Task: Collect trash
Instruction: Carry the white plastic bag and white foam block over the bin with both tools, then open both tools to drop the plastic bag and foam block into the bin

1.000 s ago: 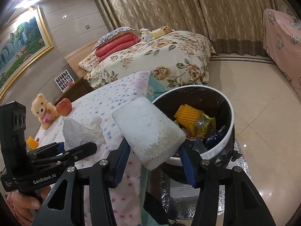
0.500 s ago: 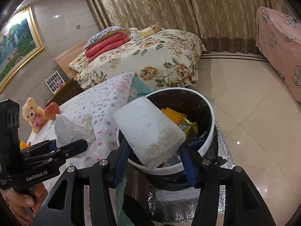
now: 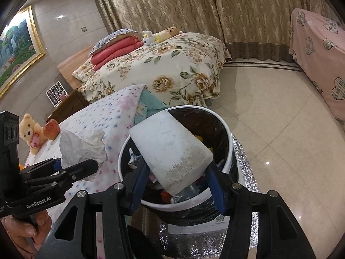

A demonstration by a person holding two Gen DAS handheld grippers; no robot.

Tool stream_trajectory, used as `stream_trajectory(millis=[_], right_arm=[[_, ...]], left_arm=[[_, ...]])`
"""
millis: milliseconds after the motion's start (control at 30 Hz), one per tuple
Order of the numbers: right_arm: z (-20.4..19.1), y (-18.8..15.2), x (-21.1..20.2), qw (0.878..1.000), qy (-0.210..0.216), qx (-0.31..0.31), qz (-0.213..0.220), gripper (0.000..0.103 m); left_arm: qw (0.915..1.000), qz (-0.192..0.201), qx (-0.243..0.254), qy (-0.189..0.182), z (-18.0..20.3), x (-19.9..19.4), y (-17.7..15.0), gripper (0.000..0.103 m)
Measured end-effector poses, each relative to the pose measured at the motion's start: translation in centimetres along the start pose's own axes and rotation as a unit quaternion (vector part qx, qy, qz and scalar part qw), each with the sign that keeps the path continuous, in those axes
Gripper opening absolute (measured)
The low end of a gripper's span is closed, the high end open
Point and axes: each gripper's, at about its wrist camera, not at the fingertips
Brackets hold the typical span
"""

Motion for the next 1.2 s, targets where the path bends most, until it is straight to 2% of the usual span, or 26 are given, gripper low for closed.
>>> stream_trajectory(millis=[1200], right_arm=[[1.7,2.2,2.5,0.999,0.012,0.009,-0.038,0.056]], left_arm=[[0.9994,-0.034,0.008,-0.003,0.4,3.9,1.4,0.051]])
Point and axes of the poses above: each gripper's, at about its wrist camera, not at the fingertips, and x roughly the way its jaws point, z to its right, y to its top, and after that the axes turned 6 degrees about -y, right-handed
